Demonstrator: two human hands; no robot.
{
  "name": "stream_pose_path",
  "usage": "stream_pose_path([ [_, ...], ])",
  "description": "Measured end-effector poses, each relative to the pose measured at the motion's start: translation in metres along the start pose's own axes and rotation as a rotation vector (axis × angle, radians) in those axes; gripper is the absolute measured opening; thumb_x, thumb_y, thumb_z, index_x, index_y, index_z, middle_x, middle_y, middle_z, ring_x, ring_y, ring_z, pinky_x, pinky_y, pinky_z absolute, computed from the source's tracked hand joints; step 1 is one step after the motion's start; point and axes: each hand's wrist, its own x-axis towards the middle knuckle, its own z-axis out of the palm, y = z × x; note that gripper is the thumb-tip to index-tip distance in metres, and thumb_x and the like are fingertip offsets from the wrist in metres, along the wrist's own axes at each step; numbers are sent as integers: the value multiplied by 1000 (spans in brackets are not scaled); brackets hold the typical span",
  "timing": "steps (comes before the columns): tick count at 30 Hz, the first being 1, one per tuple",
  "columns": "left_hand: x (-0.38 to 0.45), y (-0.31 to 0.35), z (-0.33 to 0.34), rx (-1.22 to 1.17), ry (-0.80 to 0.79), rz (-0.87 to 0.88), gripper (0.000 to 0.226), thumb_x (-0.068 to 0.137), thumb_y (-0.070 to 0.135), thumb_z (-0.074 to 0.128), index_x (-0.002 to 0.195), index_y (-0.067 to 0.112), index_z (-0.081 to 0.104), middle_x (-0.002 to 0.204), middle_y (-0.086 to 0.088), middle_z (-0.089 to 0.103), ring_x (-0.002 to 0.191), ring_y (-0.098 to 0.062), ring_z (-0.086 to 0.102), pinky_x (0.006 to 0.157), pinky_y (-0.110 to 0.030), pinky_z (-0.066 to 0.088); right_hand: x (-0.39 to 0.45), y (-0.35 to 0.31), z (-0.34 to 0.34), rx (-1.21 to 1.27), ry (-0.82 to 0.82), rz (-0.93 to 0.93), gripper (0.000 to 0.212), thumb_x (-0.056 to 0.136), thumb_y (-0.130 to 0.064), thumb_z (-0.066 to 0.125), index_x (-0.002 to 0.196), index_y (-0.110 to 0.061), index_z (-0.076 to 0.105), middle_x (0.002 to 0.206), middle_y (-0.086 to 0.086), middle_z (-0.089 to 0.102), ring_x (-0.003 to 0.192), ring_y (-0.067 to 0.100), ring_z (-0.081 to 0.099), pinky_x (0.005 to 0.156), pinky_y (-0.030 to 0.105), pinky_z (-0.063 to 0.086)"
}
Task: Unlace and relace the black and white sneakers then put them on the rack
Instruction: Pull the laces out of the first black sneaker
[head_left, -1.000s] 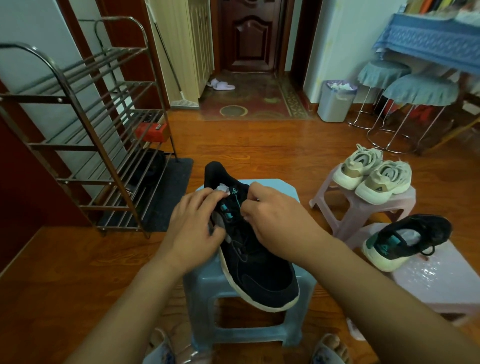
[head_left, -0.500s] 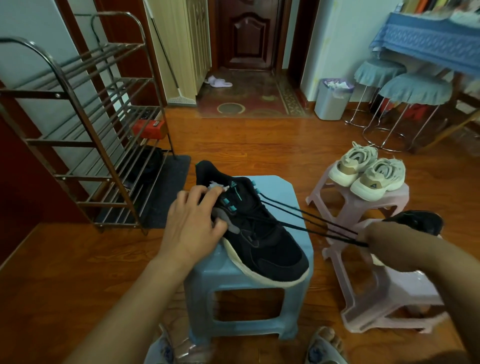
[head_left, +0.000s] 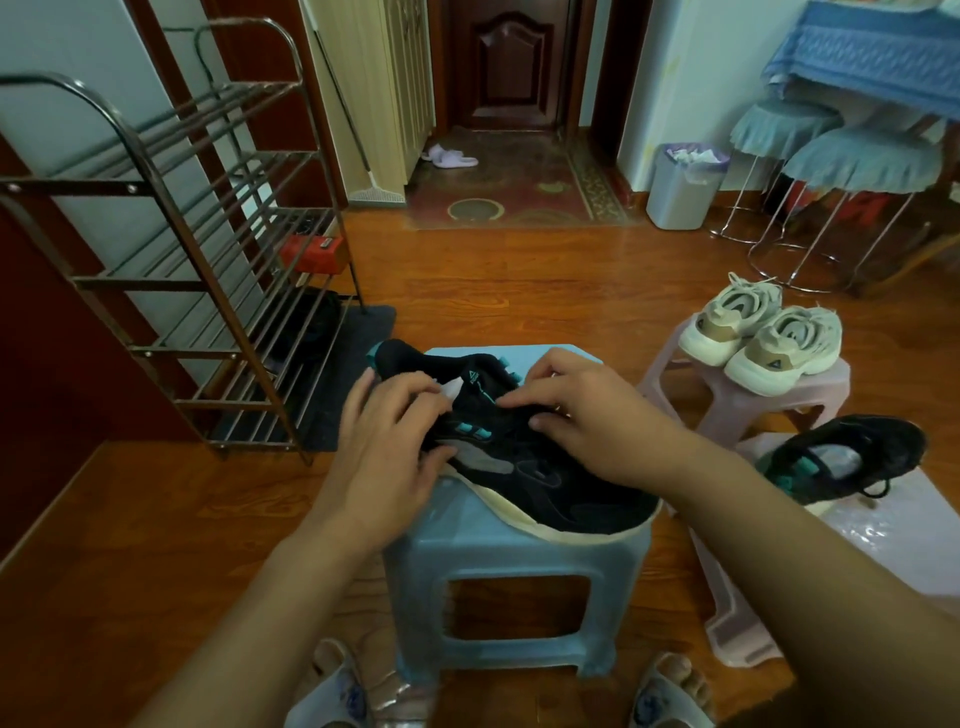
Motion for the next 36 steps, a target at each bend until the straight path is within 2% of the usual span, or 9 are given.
stream_pose_path([
  [4, 2, -2, -3, -81, -27, 26, 40, 82, 14, 80, 119, 21, 64, 139, 5, 52, 136, -9, 38, 123, -47, 14, 11, 11, -1, -94, -61, -48, 39, 92, -15, 71, 127, -32, 69, 114, -12, 52, 100, 4, 51, 89, 17, 41],
  [8, 3, -7, -4, -156, -80, 62, 29, 87, 10, 74, 112, 21, 64, 147, 9, 48, 140, -3, 36, 125, -43, 4, 8, 19, 3, -83, 46, -75, 27, 89, -18, 74, 115, -27, 74, 105, -14, 59, 92, 7, 58, 87, 34, 51],
  [12, 5, -10, -4, -184, -91, 92, 23, 88, 8, 71, 107, 20, 64, 149, 9, 46, 144, -1, 30, 127, -52, 11, 3, 18, 7, -117, 97, -109, 14, 89, -17, 74, 100, -25, 74, 98, -14, 57, 84, 10, 59, 76, 36, 53],
  [17, 3, -3, -3, -204, -117, 13, 29, 96, 37, 57, 124, 30, 56, 148, 18, 39, 144, 6, 24, 126, -35, -6, -2, 12, 13, -175, 117, -92, 10, 96, -15, 58, 91, -24, 60, 97, -8, 53, 87, 12, 54, 74, 30, 48],
  [22, 4, -3, 1, -228, -114, -7, 25, 98, 41, 48, 117, 29, 58, 146, 18, 41, 141, 10, 25, 126, -32, -9, -3, 26, 9, 546, 197, 473, 12, 101, -10, 54, 93, -14, 61, 93, 5, 66, 80, 12, 68, 82, 34, 59],
  [25, 4, -4, 1, -247, -106, -14, 24, 97, 40, 49, 117, 31, 58, 145, 21, 40, 138, 16, 22, 122, -24, -12, -10, 39, -2, 781, 149, 526, 12, 104, -6, 50, 107, -6, 62, 99, 17, 68, 79, 19, 67, 83, 40, 62],
  [30, 5, -5, 5, -273, -90, -10, 24, 98, 40, 51, 118, 29, 58, 144, 20, 41, 139, 16, 22, 121, -20, -13, -12, 31, -1, 554, 59, 438, 13, 97, -15, 66, 102, -23, 75, 95, -1, 75, 91, 11, 70, 85, 27, 57],
  [33, 6, -6, 7, -302, -84, -17, 29, 96, 48, 46, 117, 31, 58, 144, 21, 41, 142, 9, 25, 121, -20, -13, -2, 20, 7, 476, 86, 455, 11, 94, -19, 69, 96, -25, 77, 88, -10, 75, 79, -3, 68, 68, 9, 50],
  [36, 6, -6, 7, -309, -85, -17, 28, 94, 51, 44, 115, 36, 55, 143, 22, 41, 143, 5, 27, 121, -20, -12, 2, 15, 8, 614, 141, 504, 8, 93, -14, 71, 93, -18, 78, 84, -3, 76, 69, -1, 67, 58, 8, 47],
])
